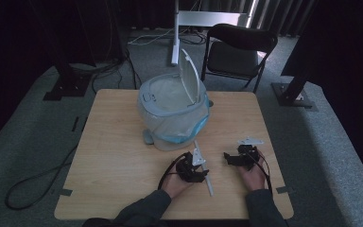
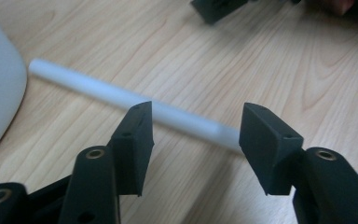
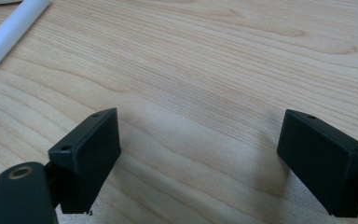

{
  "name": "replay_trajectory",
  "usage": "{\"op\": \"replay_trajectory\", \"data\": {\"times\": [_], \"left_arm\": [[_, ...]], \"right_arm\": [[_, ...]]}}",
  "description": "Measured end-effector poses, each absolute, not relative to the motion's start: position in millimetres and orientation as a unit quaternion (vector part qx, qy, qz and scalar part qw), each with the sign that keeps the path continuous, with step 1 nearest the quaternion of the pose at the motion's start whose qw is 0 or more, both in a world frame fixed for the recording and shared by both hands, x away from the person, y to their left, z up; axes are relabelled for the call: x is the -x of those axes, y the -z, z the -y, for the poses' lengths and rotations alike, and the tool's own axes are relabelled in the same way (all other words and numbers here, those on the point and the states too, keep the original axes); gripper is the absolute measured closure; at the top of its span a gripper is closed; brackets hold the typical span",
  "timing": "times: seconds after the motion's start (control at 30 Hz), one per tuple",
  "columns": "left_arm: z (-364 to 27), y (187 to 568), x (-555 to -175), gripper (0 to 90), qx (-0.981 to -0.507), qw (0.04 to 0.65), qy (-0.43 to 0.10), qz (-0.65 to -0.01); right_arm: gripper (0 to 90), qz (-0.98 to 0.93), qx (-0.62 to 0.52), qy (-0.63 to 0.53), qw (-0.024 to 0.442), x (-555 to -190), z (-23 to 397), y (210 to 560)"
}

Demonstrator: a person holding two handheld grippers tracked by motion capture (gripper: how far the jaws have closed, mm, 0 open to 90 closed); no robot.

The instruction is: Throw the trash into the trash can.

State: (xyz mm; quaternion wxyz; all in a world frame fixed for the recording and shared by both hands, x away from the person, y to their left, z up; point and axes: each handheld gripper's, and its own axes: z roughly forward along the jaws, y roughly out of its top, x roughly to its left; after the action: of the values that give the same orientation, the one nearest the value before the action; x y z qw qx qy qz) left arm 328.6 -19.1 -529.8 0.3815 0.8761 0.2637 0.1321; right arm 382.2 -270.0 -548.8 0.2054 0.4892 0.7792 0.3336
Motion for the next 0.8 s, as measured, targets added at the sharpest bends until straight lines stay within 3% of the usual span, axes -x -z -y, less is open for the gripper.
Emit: {"op": "replay_trajectory", "data": {"times": [0.23,0.8], "left_arm": [[29.7,536.9,-327.5,35.7,-0.883,0.360,-0.145,-0.264],[1.7,538.1,-328.1,40.4,-0.878,0.339,-0.161,-0.296]], "right_arm": [[12.1,-0.779,-0.489,-0.333,0.206,-382.2,270.0,548.9],[12.1,-0.779,-0.489,-0.334,0.205,-382.2,269.9,548.8]]}}
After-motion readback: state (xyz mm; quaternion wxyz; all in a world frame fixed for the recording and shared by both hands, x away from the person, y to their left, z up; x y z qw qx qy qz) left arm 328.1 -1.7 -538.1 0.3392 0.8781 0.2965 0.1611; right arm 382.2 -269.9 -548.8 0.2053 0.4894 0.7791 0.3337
